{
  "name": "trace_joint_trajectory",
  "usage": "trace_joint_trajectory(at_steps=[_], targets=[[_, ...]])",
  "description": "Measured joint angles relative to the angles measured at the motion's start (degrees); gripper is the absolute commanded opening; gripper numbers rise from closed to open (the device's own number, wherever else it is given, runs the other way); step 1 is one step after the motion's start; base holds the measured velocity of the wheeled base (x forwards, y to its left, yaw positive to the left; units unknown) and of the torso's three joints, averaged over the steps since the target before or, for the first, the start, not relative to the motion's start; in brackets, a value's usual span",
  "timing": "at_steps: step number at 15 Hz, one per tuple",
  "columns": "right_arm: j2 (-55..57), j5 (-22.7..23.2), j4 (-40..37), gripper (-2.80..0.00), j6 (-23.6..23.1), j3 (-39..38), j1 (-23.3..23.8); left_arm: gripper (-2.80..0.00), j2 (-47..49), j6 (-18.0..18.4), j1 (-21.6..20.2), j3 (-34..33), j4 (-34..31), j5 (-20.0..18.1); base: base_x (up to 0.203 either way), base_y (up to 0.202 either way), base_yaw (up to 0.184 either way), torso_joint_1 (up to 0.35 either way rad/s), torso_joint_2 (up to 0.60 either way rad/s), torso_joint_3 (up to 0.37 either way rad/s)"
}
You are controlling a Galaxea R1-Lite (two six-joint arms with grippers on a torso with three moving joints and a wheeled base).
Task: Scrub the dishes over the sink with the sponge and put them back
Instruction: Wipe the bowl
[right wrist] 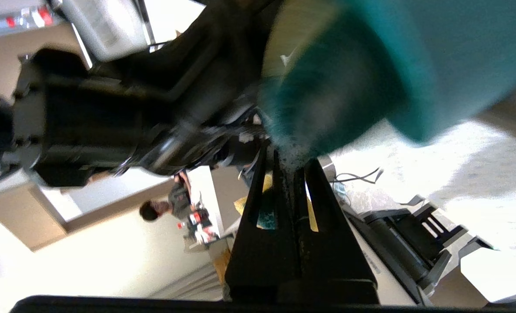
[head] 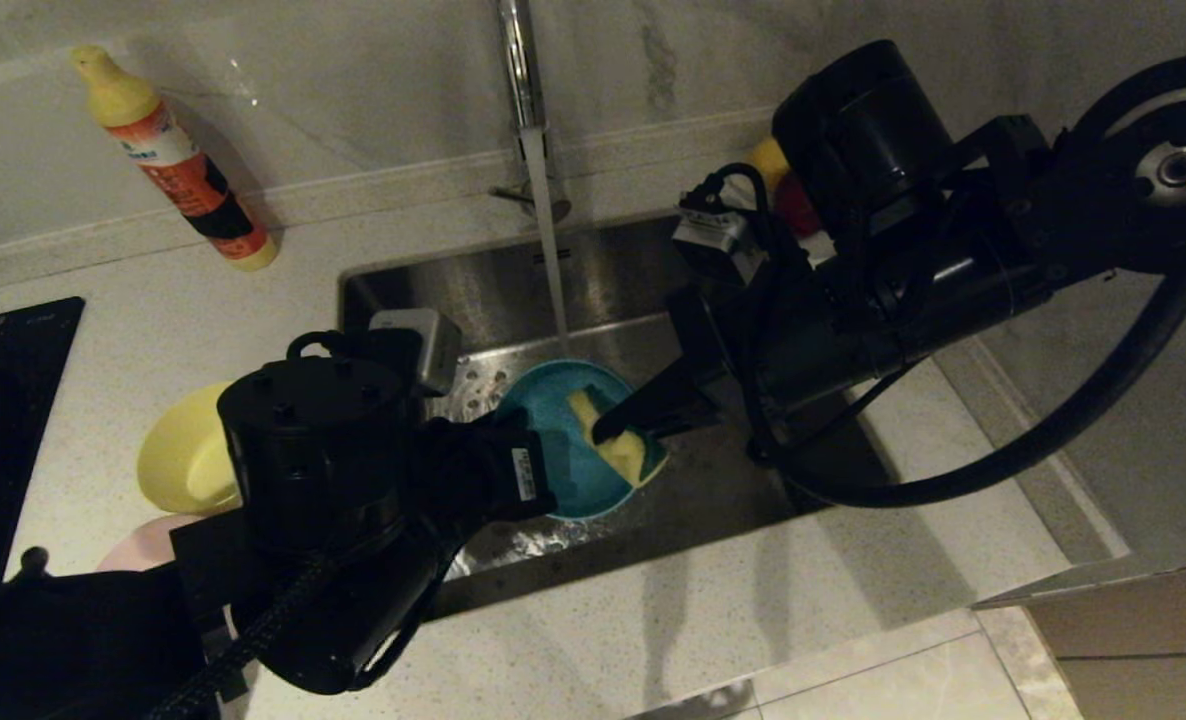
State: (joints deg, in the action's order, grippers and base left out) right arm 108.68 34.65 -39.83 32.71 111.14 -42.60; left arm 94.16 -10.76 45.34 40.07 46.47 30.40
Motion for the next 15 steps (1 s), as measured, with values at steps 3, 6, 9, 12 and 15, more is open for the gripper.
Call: trace_joint_trajectory(at_steps=[3,6,9,12,15], targets=[[0.2,-0.1,0.0,-2.80,0.0,0.0,-0.9,-2.80,0.2,-0.1,0.0,0.5,0.0,0.0,0.000,0.000,0.000,0.000,0.00,0.000],[1.3,-0.8,0.0,-2.80,-0.1,0.0,-0.8,-2.80,-0.5,-0.4,0.0,0.7,0.0,-0.1,0.000,0.000,0.000,0.000,0.00,0.000],[2.1,-1.5,0.1,-2.80,-0.2,0.0,-0.2,-2.80,-1.7,-0.5,0.0,0.1,0.0,-0.1,0.000,0.000,0.000,0.000,0.00,0.000],[2.8,-1.7,1.0,-2.80,-0.2,0.0,0.2,-2.80,-2.3,0.1,0.1,0.0,-0.1,-0.4,0.000,0.000,0.000,0.000,0.00,0.000],[3.5,-5.3,4.2,-2.80,-0.1,0.0,0.0,-2.80,-2.3,1.0,0.1,-0.6,-0.1,-0.5,0.000,0.000,0.000,0.000,0.00,0.000]])
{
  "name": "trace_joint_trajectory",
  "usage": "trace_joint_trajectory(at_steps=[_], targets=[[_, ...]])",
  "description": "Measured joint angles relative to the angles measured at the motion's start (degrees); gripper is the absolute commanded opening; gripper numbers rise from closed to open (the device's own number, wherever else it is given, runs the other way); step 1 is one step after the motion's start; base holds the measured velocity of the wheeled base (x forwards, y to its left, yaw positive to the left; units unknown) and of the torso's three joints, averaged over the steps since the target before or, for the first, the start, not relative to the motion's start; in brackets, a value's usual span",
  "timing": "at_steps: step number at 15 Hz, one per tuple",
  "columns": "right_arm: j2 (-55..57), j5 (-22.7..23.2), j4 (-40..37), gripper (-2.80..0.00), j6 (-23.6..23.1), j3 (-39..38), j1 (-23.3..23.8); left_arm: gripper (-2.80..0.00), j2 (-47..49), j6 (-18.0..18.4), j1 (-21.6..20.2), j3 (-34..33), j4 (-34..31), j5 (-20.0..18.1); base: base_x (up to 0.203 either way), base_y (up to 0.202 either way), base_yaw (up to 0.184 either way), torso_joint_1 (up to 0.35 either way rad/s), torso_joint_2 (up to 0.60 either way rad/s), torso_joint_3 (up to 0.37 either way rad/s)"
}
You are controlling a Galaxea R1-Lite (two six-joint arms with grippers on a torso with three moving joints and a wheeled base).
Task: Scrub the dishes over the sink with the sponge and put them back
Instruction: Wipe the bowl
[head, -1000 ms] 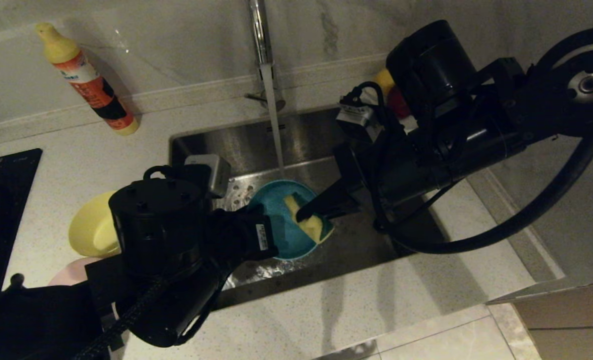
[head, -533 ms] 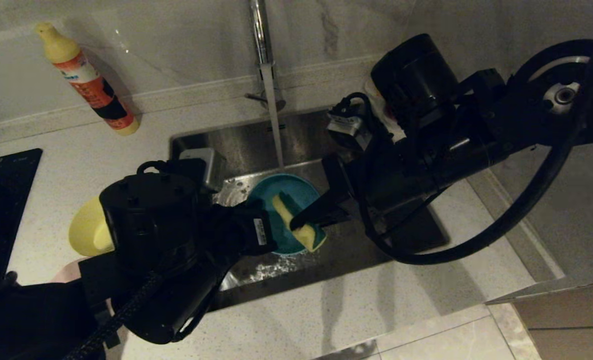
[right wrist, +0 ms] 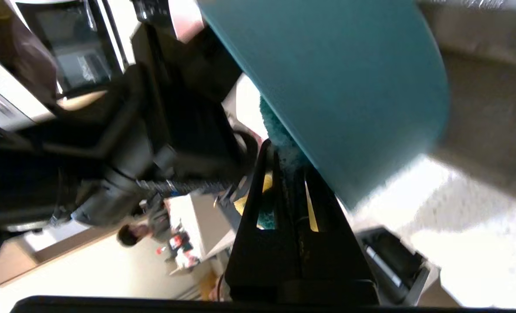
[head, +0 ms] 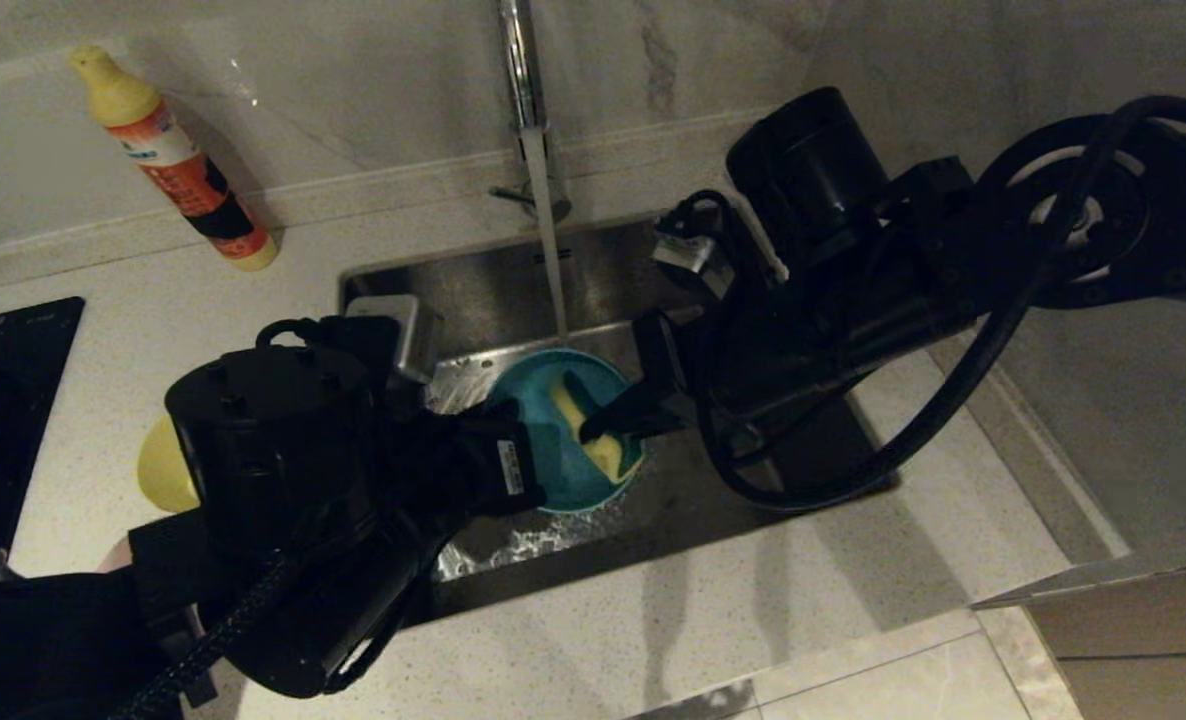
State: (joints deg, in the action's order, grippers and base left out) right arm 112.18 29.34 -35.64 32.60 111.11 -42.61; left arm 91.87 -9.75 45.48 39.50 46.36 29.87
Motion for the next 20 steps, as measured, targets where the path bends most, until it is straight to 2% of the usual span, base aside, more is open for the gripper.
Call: trace_joint_trajectory(at_steps=[6,20], targets=[[0.7,-2.7,1.2,-2.80,0.7,0.0,-0.4,-2.80,0.2,1.5,1.6,-4.0,4.4,-0.1,0.000,0.000,0.000,0.000,0.00,0.000],[-0.3,-2.6,-4.4,-2.80,1.4,-2.1,-5.2,-2.80,0.8,1.0,1.1,-4.4,4.8,0.4,0.000,0.000,0.000,0.000,0.00,0.000]])
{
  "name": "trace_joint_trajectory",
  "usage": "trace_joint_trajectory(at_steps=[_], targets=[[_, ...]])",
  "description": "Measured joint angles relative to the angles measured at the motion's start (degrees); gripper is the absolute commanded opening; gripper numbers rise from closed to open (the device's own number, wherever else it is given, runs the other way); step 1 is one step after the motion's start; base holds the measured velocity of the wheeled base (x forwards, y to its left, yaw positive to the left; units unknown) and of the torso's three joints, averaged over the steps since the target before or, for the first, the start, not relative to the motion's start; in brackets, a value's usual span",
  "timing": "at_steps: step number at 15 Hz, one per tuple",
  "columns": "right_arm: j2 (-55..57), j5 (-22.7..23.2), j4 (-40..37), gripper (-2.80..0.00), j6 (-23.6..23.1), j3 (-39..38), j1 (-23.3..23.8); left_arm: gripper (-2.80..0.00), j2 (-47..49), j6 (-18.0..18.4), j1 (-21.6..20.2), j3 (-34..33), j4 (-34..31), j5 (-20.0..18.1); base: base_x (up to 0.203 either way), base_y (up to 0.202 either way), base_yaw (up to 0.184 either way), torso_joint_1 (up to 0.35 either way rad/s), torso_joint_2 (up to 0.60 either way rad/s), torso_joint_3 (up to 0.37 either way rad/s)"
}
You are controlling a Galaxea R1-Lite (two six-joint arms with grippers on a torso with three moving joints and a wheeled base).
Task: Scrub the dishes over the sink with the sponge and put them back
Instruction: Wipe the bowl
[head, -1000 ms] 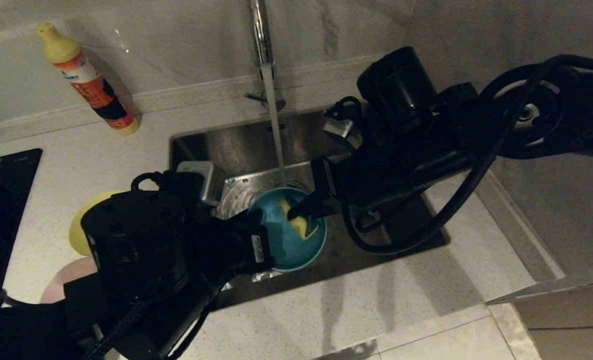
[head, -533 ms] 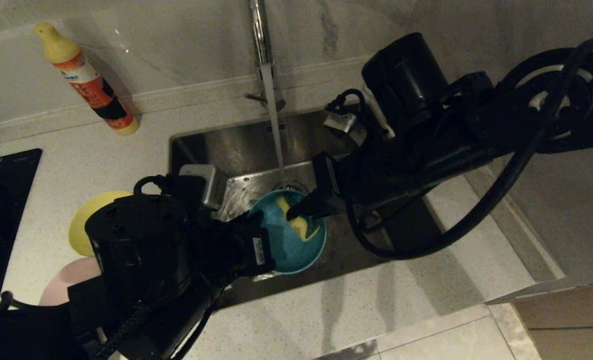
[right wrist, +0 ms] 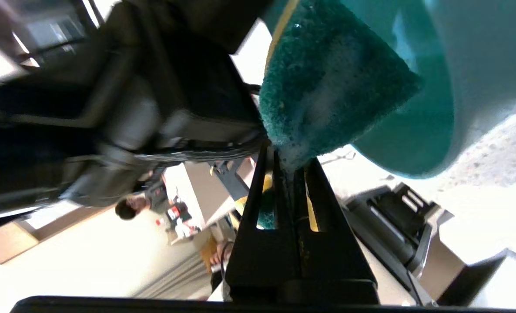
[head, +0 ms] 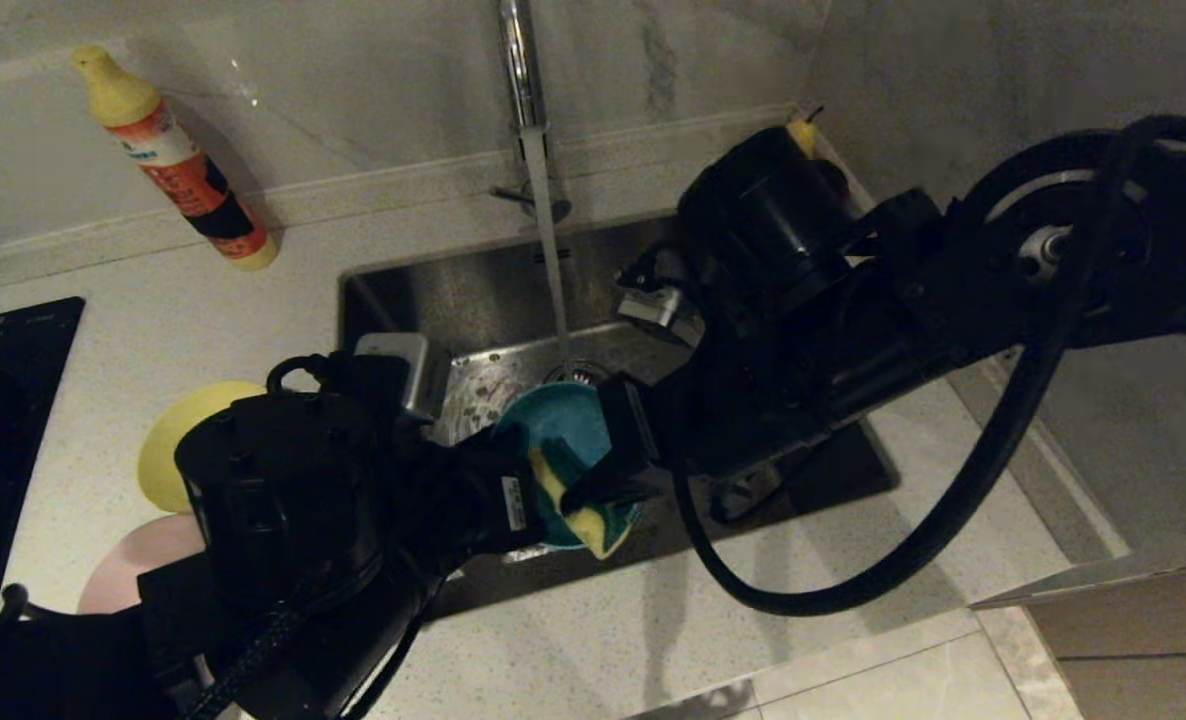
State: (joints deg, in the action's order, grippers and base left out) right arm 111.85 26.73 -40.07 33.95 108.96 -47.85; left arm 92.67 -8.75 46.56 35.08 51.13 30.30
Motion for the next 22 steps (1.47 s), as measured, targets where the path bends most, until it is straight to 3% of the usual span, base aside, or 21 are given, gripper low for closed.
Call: trace_joint_trajectory(at_steps=[10,17,22], targets=[[1.9,-0.2,1.6,-2.80,0.5,1.4,-1.8,-2.80,-1.4,-0.2,-0.1,-0.5,0.0,0.1,0.000,0.000,0.000,0.000,0.00,0.000],[-0.1,-1.4,2.6,-2.80,0.2,1.8,2.3,-2.80,-2.2,-0.1,-0.1,-0.9,0.0,0.0,0.000,0.000,0.000,0.000,0.00,0.000],[-1.3,-1.3,-0.2,-2.80,0.4,1.3,2.4,-2.80,-2.3,-0.1,-0.4,-0.7,0.0,0.0,0.000,0.000,0.000,0.000,0.00,0.000]])
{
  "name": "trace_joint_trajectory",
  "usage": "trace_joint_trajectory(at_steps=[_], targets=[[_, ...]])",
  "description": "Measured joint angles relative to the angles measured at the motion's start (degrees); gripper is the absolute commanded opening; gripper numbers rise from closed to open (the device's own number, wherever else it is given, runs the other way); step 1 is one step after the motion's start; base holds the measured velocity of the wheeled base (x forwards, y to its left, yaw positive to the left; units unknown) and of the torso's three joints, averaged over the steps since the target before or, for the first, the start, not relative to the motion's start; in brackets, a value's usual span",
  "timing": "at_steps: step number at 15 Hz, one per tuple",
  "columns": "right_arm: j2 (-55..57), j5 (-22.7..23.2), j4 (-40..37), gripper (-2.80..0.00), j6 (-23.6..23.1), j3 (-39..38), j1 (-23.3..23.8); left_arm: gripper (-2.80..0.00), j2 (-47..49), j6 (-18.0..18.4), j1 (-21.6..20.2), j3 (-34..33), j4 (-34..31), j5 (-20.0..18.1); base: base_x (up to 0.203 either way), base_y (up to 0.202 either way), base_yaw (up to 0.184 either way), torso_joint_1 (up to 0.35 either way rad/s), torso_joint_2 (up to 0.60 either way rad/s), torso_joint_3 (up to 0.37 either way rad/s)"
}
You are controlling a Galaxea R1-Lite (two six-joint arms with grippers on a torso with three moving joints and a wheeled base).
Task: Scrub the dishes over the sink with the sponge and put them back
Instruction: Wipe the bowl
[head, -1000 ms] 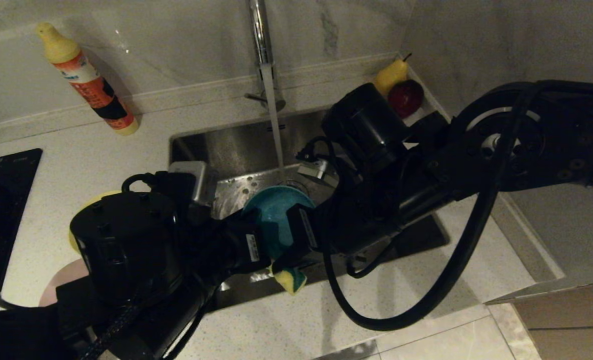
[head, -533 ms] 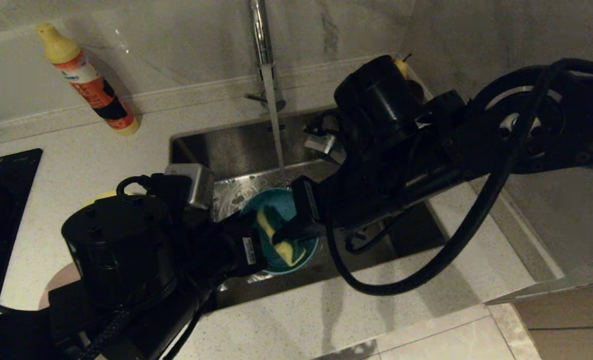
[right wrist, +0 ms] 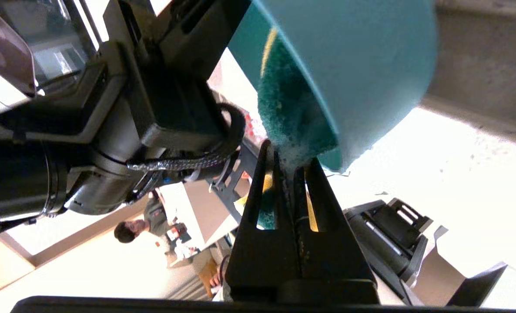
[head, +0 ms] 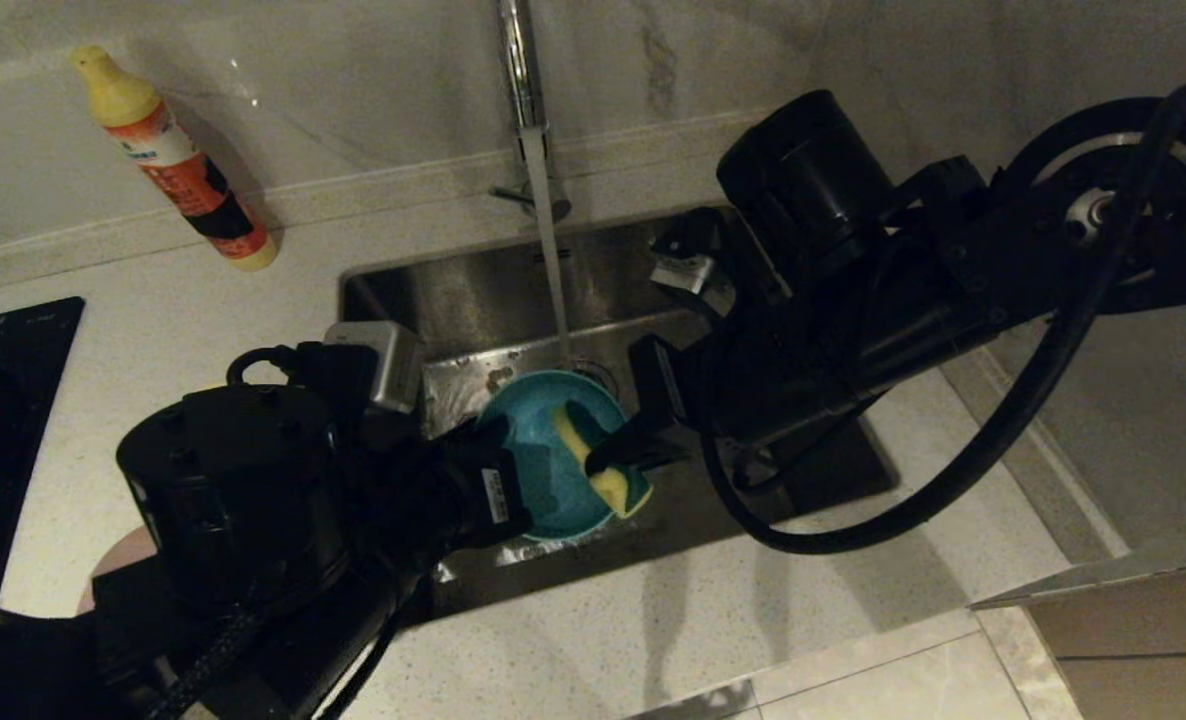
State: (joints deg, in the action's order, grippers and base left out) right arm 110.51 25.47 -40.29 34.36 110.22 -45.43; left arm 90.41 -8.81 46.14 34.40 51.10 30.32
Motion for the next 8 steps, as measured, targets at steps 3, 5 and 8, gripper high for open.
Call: trace_joint_trajectory(at_steps=[3,5,8], targets=[[0.1,0.1,-1.0,-2.80,0.0,-0.3,-1.3,-2.80,0.0,0.0,-0.1,0.3,0.0,0.0,0.000,0.000,0.000,0.000,0.00,0.000],[1.1,0.1,-0.7,-2.80,0.0,-0.1,-2.6,-2.80,0.0,-0.1,-0.1,0.4,0.0,-0.1,0.000,0.000,0.000,0.000,0.00,0.000],[2.6,0.1,1.1,-2.80,0.0,0.2,-3.7,-2.80,0.0,-0.1,-0.1,0.3,0.0,-0.1,0.000,0.000,0.000,0.000,0.00,0.000]])
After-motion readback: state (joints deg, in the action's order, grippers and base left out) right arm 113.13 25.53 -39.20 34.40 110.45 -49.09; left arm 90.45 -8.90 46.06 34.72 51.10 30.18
